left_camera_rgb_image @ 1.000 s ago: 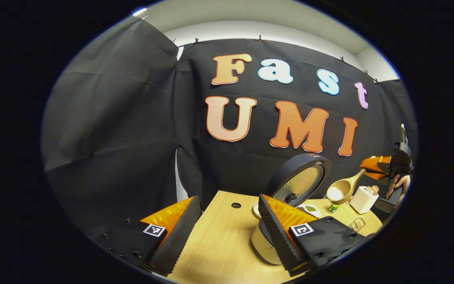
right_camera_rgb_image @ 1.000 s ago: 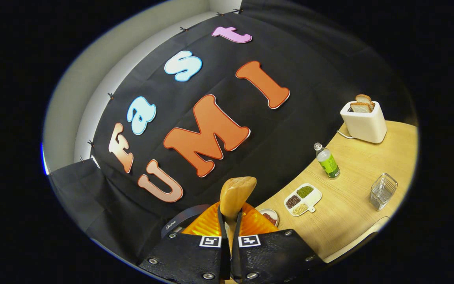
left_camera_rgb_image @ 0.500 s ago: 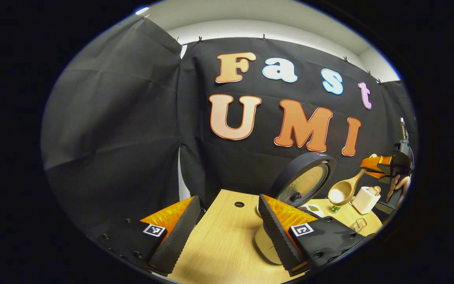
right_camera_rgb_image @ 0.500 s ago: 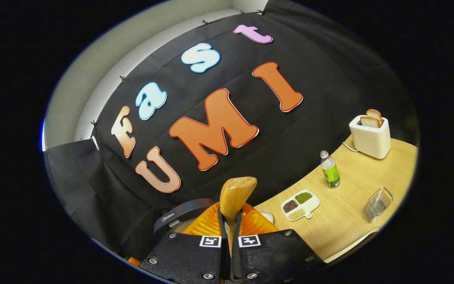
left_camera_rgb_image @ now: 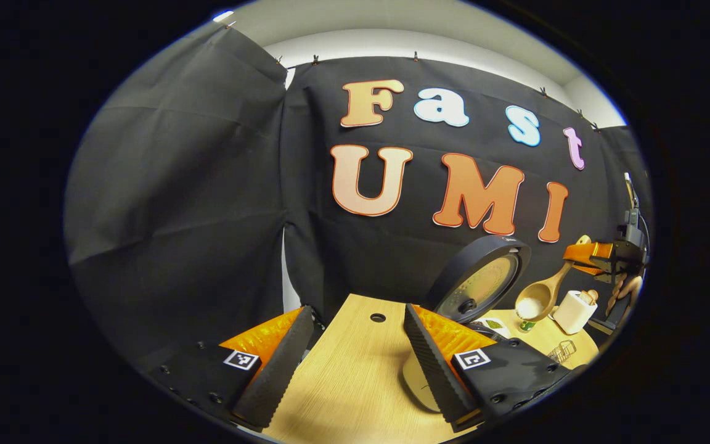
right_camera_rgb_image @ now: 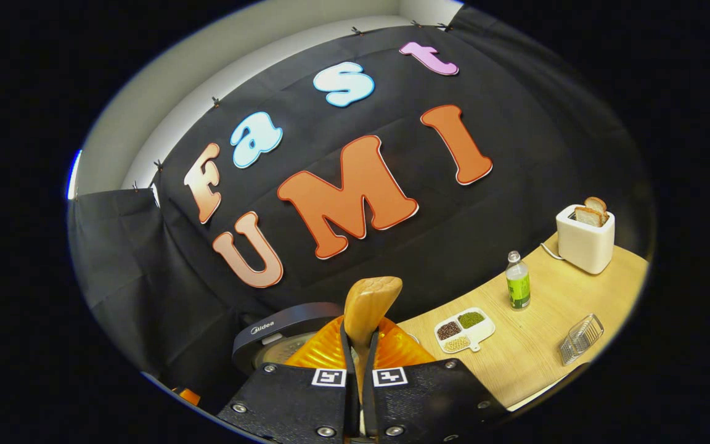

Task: Close the left gripper, press the button to open the rice cooker; take a wooden spoon from the chopstick holder with the right hand, scoop a spoonful of rice and pour it into the rice cooker, then put the wooden spoon back into the chopstick holder.

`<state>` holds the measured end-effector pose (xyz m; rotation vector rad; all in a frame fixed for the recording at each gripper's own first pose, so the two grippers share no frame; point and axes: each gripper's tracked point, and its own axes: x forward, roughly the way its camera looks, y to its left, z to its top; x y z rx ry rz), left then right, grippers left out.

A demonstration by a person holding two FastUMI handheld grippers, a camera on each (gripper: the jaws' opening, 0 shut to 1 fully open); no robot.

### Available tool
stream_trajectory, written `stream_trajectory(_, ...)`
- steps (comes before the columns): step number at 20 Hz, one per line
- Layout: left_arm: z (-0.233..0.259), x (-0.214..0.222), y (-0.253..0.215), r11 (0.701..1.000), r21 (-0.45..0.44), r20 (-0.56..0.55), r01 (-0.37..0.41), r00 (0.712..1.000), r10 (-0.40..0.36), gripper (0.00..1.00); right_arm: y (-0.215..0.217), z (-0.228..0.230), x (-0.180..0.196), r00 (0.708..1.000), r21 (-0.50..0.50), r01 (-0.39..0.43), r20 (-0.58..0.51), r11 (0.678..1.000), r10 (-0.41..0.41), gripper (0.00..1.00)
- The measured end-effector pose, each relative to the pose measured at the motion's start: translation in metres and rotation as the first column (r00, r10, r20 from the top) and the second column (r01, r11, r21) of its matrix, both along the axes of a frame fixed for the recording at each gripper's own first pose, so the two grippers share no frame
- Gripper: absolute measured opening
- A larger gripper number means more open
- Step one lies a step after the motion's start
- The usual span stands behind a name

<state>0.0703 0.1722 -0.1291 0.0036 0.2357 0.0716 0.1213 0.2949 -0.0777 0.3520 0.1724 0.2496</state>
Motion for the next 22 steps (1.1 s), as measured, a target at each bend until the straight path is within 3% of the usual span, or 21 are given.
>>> stream_trajectory(9,0.0,-0.001,-0.003,1.0,0.006,-0.003,0.006,1.0,-0.006,0.99,0.016,0.015,-0.009,0.995,-0.147,-0.038,0.088,0.988,0.051,0.01)
stream_trajectory(22,-0.001,0.0,0.003,1.0,0.003,-0.005,-0.006,1.0,0.006,0.98,0.043,0.022,-0.022,0.974,-0.334,-0.09,0.167,0.938,0.153,0.02)
